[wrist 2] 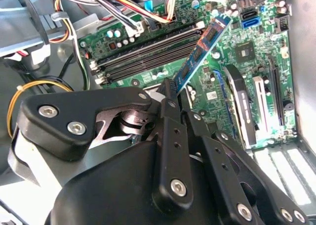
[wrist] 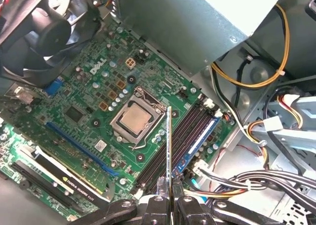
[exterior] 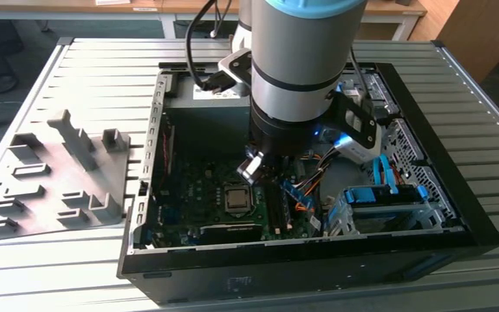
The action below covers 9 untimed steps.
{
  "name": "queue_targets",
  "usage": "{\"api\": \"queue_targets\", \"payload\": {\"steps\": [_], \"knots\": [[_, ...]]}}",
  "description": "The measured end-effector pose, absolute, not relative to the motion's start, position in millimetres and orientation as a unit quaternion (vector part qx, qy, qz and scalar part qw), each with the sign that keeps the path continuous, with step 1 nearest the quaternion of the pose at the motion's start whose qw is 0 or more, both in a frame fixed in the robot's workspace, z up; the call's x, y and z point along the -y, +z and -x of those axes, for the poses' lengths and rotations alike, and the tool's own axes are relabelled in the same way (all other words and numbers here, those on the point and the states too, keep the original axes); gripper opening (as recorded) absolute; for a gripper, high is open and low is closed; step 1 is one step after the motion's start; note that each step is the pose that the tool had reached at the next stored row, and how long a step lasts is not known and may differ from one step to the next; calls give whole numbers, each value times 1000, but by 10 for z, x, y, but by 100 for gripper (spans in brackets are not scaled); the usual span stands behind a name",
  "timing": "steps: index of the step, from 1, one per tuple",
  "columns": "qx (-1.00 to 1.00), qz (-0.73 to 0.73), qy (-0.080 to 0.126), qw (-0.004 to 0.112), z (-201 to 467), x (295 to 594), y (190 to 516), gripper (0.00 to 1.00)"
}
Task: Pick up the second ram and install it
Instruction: 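Insert the second ram into the second slot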
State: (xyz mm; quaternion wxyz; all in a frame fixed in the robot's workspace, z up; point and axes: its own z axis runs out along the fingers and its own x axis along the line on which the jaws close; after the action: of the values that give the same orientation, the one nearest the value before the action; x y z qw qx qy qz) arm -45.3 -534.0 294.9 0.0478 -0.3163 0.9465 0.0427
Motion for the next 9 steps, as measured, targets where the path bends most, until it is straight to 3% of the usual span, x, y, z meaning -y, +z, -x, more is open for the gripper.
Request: {"api": "queue_targets", "payload": {"steps": [9], "knots": [[-954, 293, 41, 49, 453, 5340, 2948, 14]]}}
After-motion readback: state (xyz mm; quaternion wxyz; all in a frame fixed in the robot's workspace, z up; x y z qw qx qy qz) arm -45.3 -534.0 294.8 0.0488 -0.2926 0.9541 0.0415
